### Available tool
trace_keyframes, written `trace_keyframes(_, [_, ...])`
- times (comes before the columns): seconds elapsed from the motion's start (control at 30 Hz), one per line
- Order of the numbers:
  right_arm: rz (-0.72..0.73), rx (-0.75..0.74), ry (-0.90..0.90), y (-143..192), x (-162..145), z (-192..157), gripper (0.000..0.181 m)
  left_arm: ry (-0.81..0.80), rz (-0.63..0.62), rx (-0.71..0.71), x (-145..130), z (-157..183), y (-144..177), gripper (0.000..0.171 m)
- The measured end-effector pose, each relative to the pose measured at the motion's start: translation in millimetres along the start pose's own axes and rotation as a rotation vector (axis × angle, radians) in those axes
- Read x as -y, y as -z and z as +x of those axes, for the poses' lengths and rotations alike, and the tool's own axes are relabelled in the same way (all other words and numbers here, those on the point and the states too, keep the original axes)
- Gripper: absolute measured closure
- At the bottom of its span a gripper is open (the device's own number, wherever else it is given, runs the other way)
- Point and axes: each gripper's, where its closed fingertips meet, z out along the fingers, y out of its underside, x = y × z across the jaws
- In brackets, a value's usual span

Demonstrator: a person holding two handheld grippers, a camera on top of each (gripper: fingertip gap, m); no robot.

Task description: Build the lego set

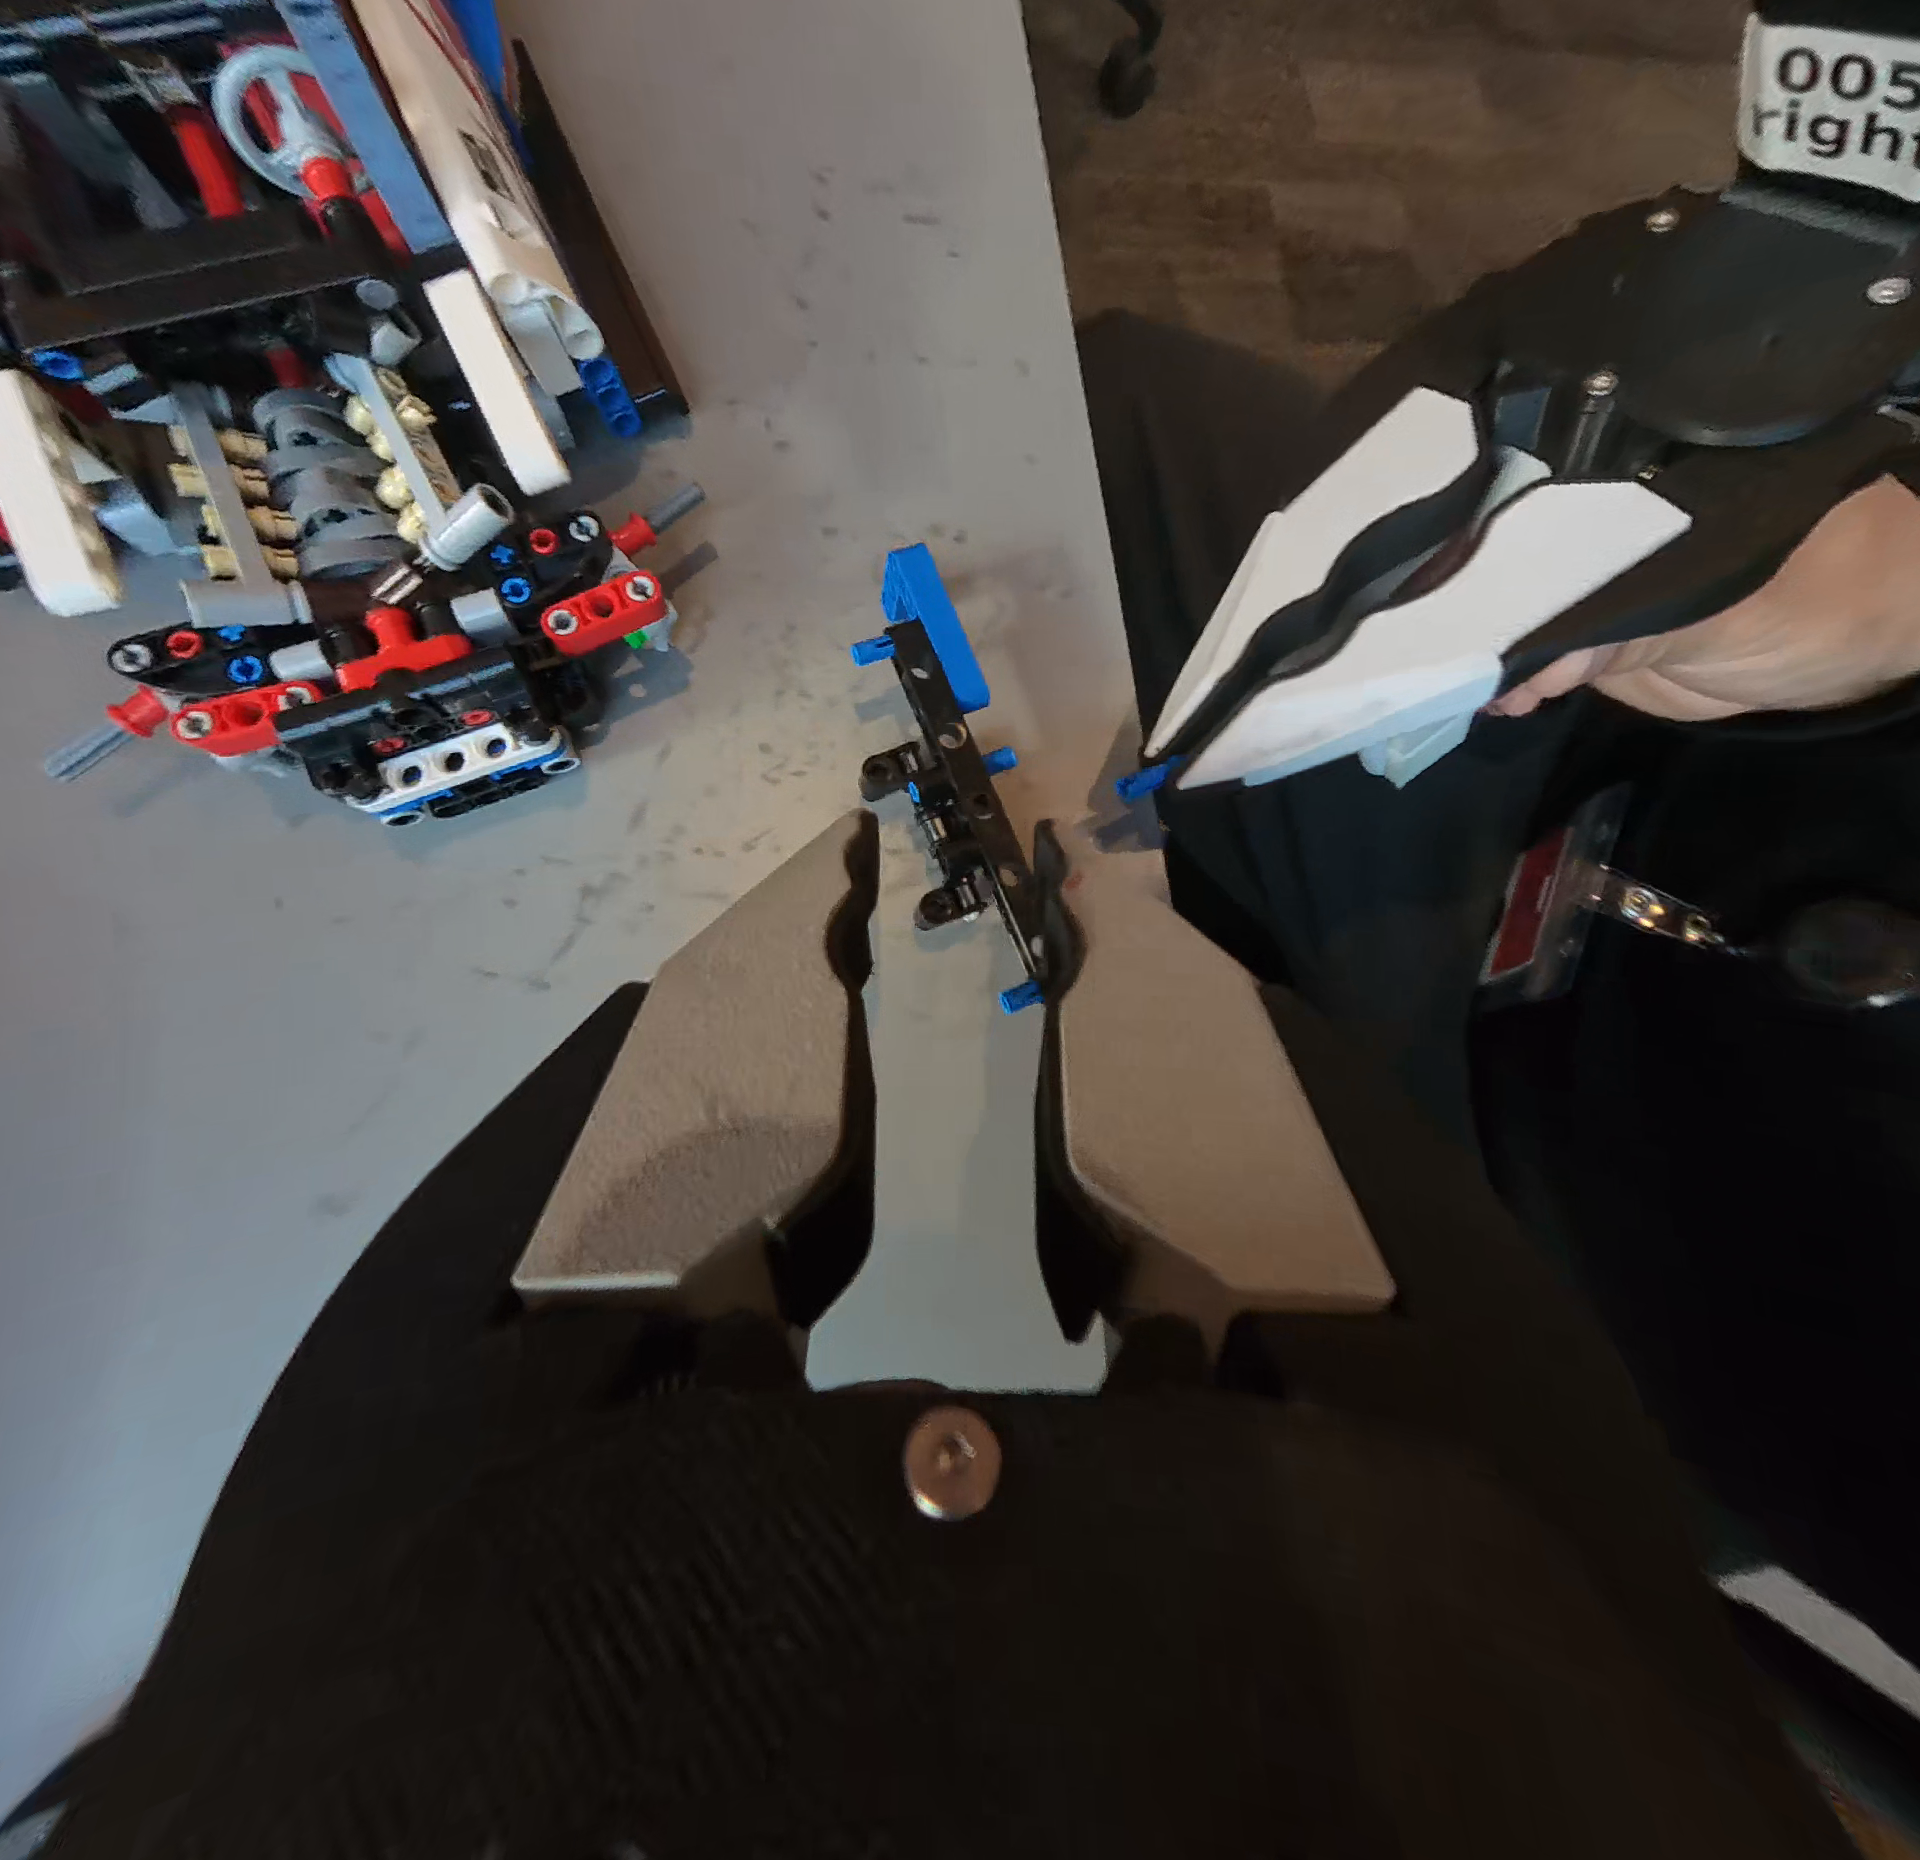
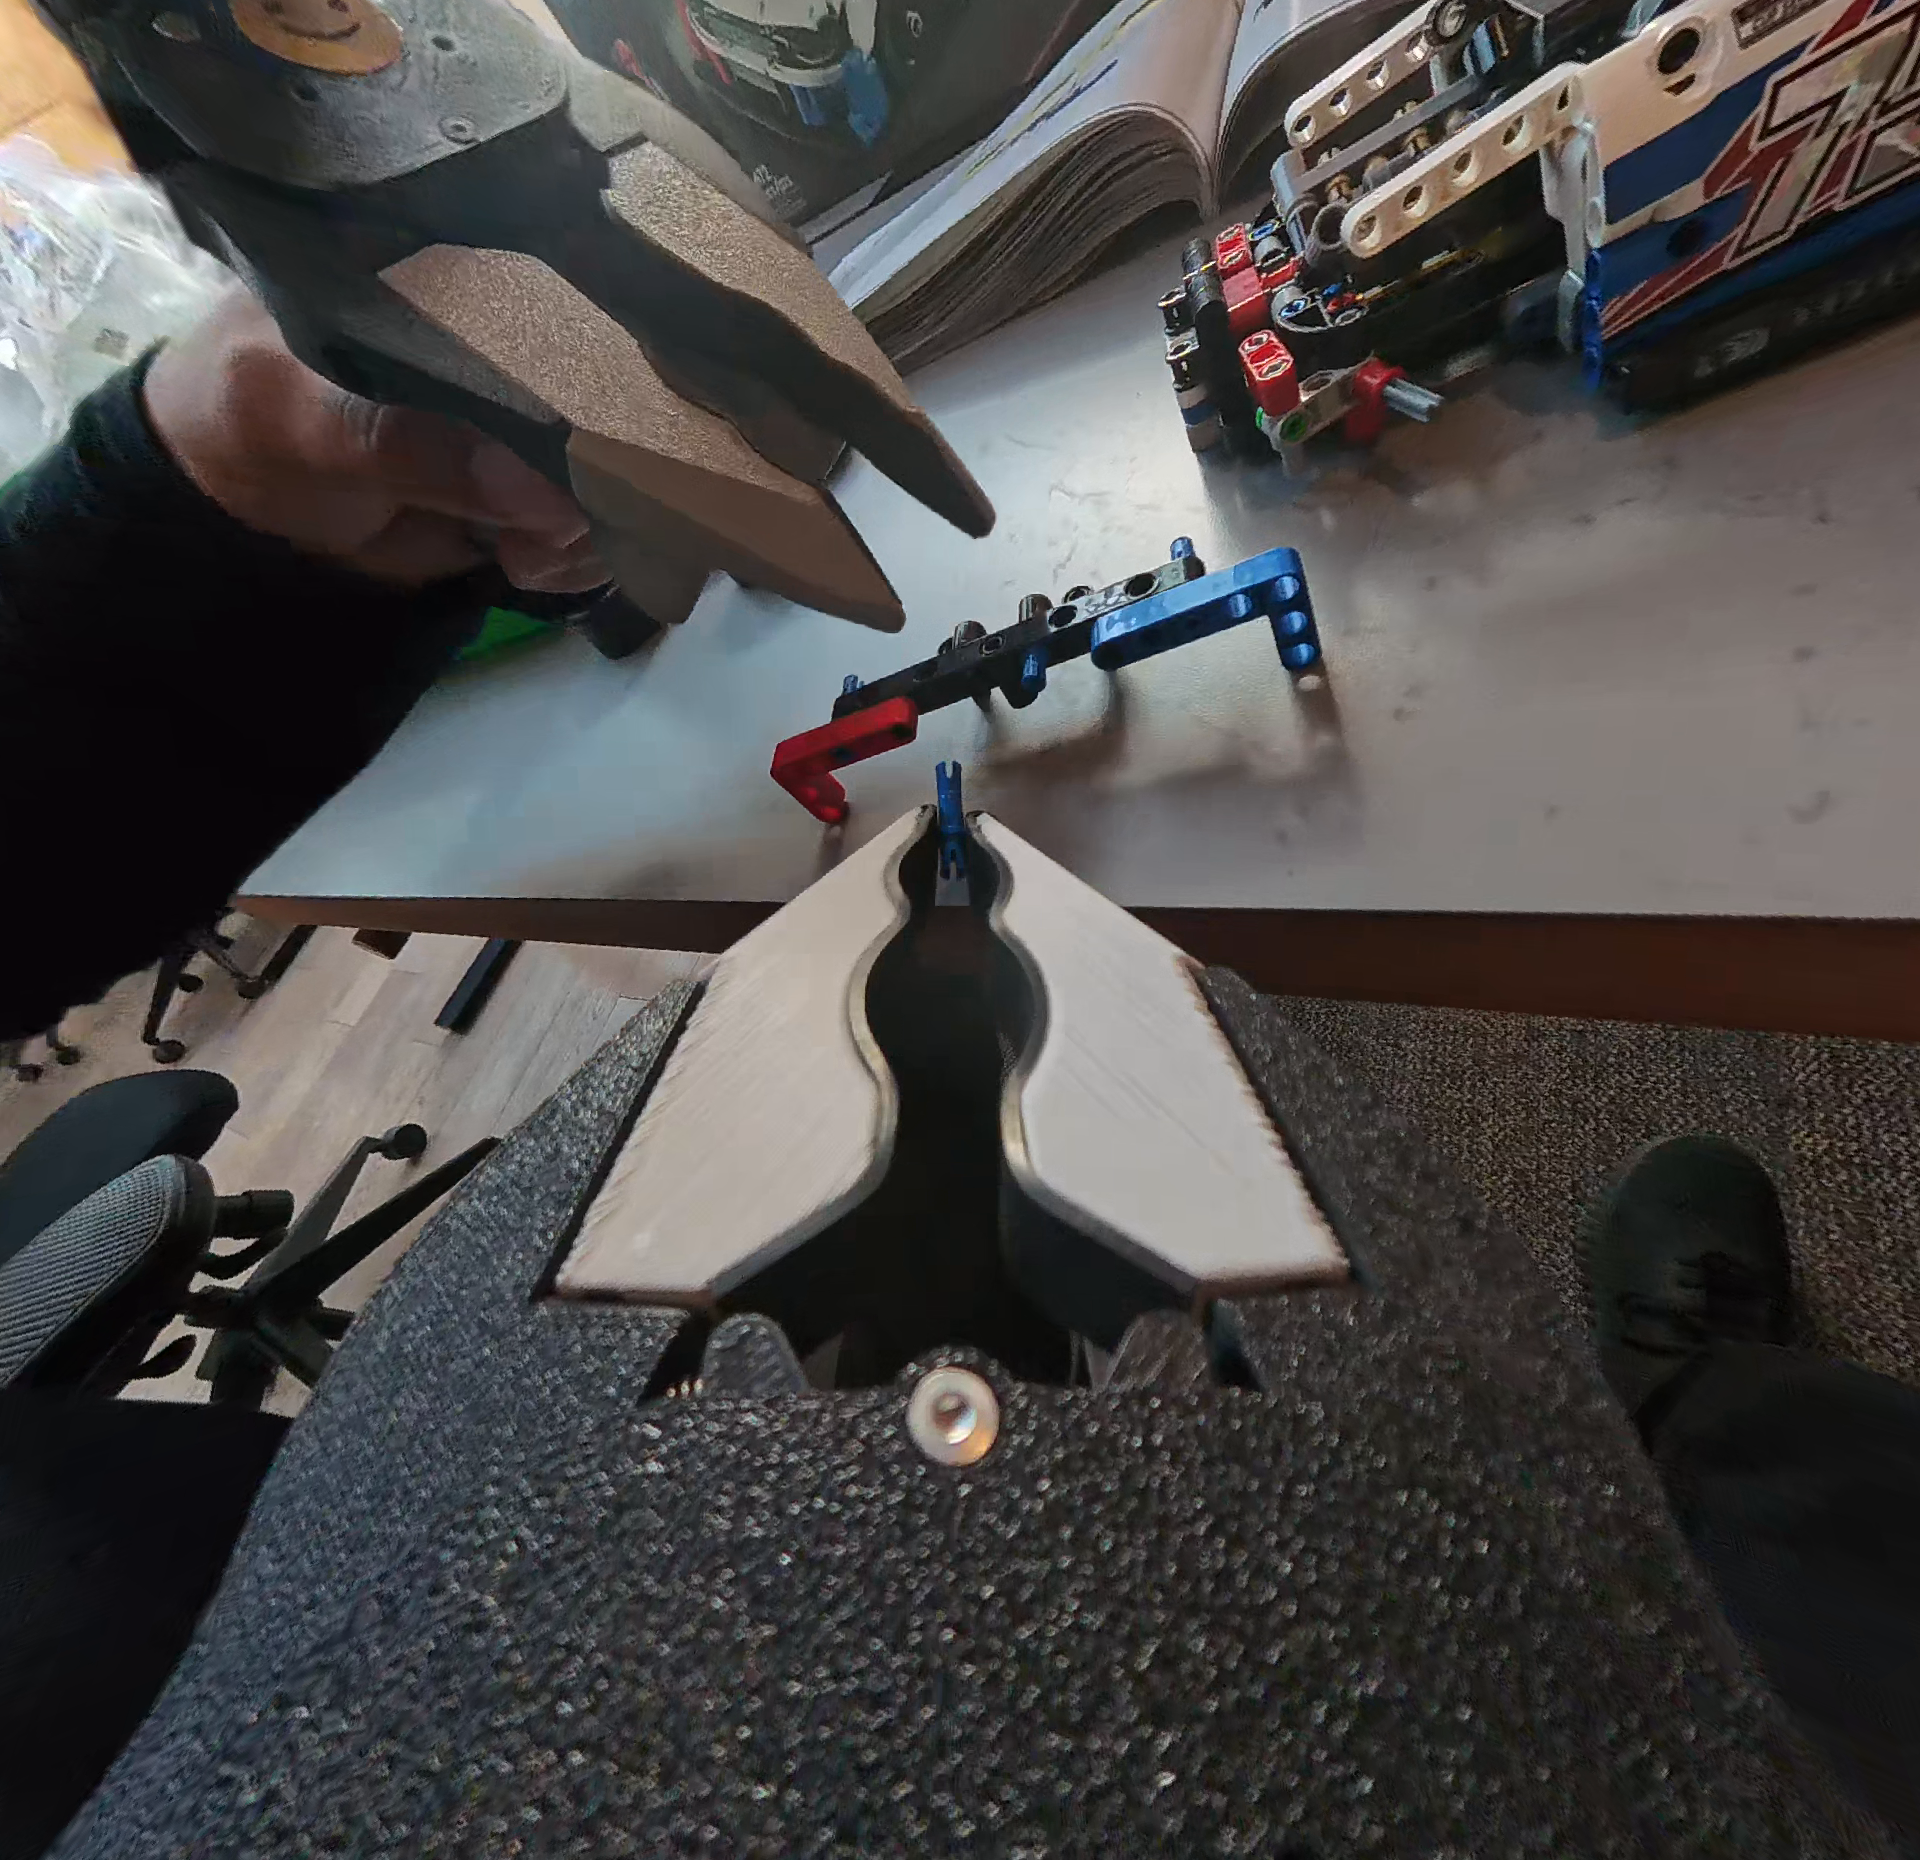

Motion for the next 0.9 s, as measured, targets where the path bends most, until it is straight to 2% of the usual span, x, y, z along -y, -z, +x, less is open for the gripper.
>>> trace_keyframes(0.13, [0.009, 0.002, -0.012, 1, 2, 1, 0.177, 0.039, -0.072, -0.11, -9, 3, -8, 0.138])
trace_keyframes(0.23, [-0.002, 0.025, -0.052, -1, 2, 3, 0.177, 0.03, -0.107, -0.127, -17, 5, -16, 0.146])
trace_keyframes(0.27, [-0.006, 0.031, -0.063, -2, 2, 3, 0.177, 0.036, -0.105, -0.14, -17, 8, -19, 0.149])
trace_keyframes(0.6, [-0.02, 0.04, -0.093, -9, -4, 0, 0.177, 0.119, -0.054, -0.213, -18, 22, -22, 0.149])
trace_keyframes(0.9, [0.002, 0.057, -0.115, -16, -4, -5, 0.177, 0.094, -0.007, -0.18, -15, 19, -6, 0.149])
